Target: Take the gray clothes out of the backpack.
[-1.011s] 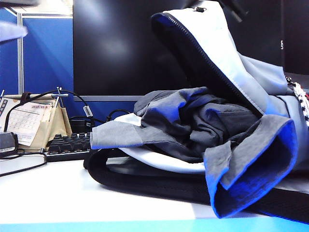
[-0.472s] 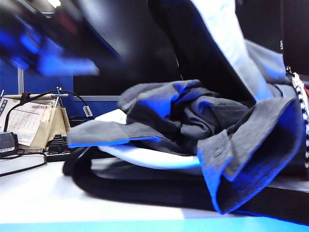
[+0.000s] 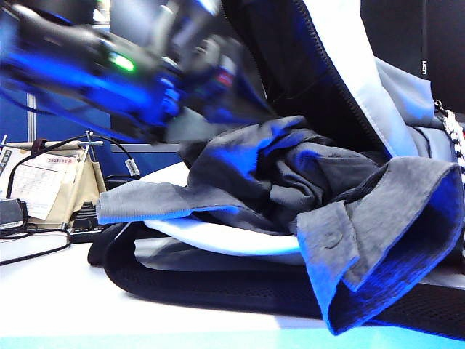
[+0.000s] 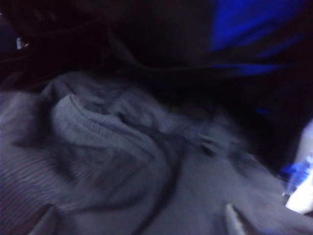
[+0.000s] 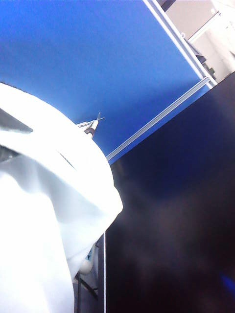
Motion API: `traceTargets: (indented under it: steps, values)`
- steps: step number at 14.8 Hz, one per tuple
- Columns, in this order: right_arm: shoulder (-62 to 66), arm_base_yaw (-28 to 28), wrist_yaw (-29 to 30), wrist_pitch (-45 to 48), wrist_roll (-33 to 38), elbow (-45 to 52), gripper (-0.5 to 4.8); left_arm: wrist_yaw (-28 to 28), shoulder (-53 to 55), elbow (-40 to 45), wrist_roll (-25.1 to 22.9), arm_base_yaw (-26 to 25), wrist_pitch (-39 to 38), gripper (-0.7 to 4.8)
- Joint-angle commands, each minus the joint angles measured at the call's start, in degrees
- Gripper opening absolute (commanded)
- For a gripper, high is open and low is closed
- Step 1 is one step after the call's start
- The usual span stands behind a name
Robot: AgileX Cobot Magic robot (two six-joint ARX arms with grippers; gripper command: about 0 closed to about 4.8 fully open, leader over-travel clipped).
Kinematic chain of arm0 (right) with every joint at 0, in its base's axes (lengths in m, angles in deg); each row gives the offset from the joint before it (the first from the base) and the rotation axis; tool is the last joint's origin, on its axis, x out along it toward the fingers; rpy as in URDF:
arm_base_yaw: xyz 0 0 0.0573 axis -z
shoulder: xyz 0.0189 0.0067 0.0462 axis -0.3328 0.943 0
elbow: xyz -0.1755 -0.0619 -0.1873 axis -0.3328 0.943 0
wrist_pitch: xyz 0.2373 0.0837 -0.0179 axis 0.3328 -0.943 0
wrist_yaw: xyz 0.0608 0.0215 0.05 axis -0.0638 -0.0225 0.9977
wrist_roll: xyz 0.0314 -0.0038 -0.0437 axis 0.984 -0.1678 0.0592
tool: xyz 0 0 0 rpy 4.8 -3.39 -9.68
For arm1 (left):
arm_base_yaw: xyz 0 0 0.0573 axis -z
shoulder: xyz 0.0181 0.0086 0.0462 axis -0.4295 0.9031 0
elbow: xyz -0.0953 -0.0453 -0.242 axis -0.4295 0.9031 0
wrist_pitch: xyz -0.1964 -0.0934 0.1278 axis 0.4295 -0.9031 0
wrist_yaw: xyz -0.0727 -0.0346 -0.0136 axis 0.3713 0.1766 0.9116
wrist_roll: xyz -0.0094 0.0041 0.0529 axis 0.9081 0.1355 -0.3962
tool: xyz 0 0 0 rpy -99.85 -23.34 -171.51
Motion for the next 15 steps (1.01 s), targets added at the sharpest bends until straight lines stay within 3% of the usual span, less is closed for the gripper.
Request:
traceTargets:
  steps: [1, 4, 5, 6, 9, 11, 12, 13, 15]
  values:
    - [-0.98, -0.22, 0.5, 5.31, -0.31, -1.14, -0.08, -2.91, 8.87, -5.95, 0.7, 0.28, 0.02, 4.79]
    - [-0.98, -0.2, 0.33, 3.61, -1.88, -1.14, -0.08, -6.4, 17.05, -12.15, 2.64, 0.31, -2.19, 4.79]
    - [-0.98, -0.2, 0.28, 3.56, -1.92, -1.14, -0.08, -4.35, 18.69, -14.01, 2.91, 0.31, -3.04, 2.87]
    - [-0.98, -0.2, 0.26, 3.52, -2.01, -1.14, -0.08, -1.86, 19.82, -16.0, 3.17, 0.76, -4.81, -0.1]
    - [-0.98, -0.04, -3.32, 1.62, -3.48, -1.14, -0.08, -6.19, 19.32, -17.27, 3.1, 2.91, -7.34, -0.05]
    - [-1.01, -0.02, -8.39, 0.13, -7.54, -1.14, -0.08, -13.11, 15.21, -17.27, 1.68, 2.69, -18.51, -0.05]
    - [-0.98, -0.02, -10.71, -0.44, -8.94, -1.14, -0.08, -17.46, 12.09, -17.22, -1.25, 1.86, -25.11, -0.06]
    - [-0.98, -0.02, -13.4, -1.51, -11.82, -1.14, -0.08, -18.64, 8.15, -17.2, -4.33, 0.2, -30.75, -0.05]
    - [-0.94, -0.02, -20.9, -5.29, -17.09, -1.07, -0.08, -23.19, -0.11, -17.18, -5.33, -4.46, -36.87, -0.05]
